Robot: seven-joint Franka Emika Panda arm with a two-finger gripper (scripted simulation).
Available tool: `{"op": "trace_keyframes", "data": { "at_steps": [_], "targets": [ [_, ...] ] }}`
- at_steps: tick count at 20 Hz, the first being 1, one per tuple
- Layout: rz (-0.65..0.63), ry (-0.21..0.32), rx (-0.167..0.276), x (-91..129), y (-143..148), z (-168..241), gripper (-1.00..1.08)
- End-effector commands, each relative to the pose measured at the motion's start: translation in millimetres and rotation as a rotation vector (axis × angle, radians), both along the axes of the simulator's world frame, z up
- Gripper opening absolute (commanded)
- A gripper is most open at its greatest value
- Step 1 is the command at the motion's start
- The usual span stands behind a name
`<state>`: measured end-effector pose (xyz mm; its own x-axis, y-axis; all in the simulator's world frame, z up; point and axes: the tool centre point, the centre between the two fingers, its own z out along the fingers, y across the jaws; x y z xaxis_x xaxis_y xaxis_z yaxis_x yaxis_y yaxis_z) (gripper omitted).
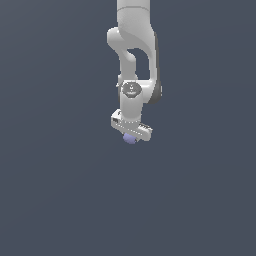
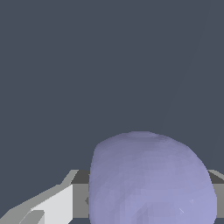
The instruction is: Pick up the object and move it to a goal position.
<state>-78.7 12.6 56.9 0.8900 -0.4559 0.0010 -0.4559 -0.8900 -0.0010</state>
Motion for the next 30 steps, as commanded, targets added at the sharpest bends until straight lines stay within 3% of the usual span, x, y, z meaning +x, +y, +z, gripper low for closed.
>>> {"op": "trace_keyframes", "data": {
  "at_steps": [1, 17, 30],
  "targets": [
    [-0.001, -0.001, 0.000, 10.2, -9.0, 8.9, -1.00],
    [0.000, 0.001, -0.001, 95.8, -77.8, 76.0, -1.00],
    [0.000, 0.001, -0.001, 117.6, -92.8, 90.8, -1.00]
  ]
}}
